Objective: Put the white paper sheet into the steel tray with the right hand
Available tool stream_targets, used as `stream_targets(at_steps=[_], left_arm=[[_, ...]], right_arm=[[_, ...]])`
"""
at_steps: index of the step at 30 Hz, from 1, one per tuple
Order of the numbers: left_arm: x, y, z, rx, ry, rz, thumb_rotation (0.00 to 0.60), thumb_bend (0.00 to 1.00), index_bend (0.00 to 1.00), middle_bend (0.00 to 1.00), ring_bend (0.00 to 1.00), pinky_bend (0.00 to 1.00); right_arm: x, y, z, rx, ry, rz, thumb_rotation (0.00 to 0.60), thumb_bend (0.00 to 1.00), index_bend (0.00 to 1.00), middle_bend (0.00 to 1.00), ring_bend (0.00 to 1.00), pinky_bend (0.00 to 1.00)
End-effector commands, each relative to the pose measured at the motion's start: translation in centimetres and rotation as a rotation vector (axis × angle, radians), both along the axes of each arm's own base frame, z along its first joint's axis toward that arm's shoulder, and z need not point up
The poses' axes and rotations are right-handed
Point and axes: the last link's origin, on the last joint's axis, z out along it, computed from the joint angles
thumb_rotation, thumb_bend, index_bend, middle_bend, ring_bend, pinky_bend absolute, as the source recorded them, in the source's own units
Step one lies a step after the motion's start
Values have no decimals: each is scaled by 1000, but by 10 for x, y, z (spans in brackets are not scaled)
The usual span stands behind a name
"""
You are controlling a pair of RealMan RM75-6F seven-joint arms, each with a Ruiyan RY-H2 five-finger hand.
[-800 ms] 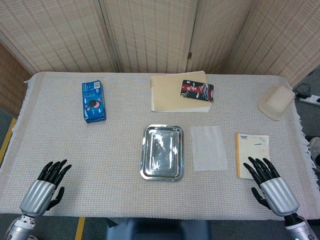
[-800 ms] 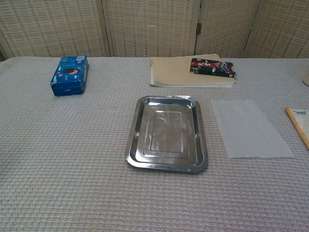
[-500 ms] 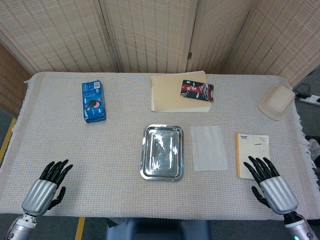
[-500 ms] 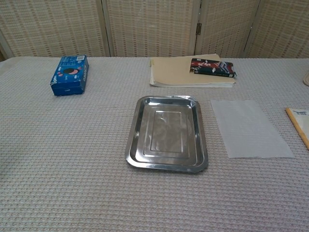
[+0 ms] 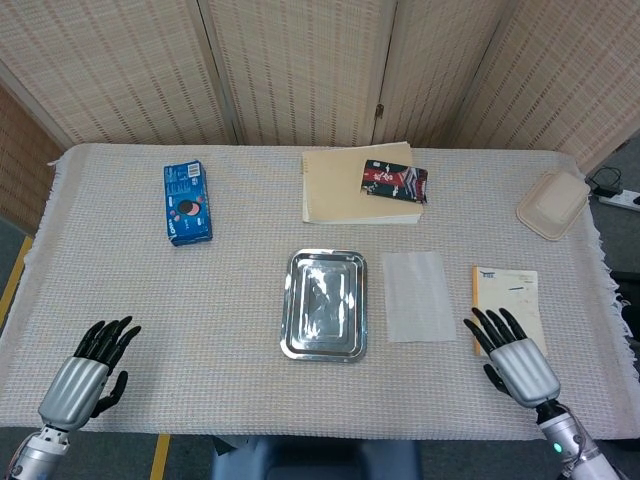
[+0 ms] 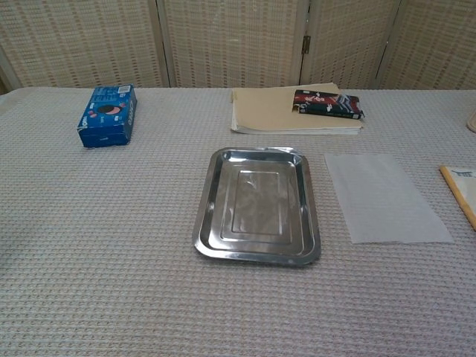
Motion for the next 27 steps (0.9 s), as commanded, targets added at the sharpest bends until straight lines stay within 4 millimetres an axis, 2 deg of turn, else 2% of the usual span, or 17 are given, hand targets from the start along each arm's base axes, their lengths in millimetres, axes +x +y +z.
stream_targets(at_steps=[1,7,11,17,27], left_arm=[[3,-1,1,7,-10,-12,600,664,0,0,0,0],[0,0,1,1,-4,-1,600,665,0,0,0,0],[1,-1,2,-7,-15,4,600,737,0,0,0,0],[1,-1,4,-6,-26,5,600,741,0,0,0,0],[0,0,8,4,-39,9,600,740,0,0,0,0]], right_arm=[[-7,-17,-24,91,-24,-42,600,479,29,0,0,0],[-9,-28,-46,86,-56,-28,600,477,120,0,0,0],[-11,-34,-56,43,-89,11,600,468,169,0,0,0],[-13,-43,-73,51,-76,14,600,469,205,0,0,0],[-4,-60,-97,51,-64,20,600,469,229,0,0,0]])
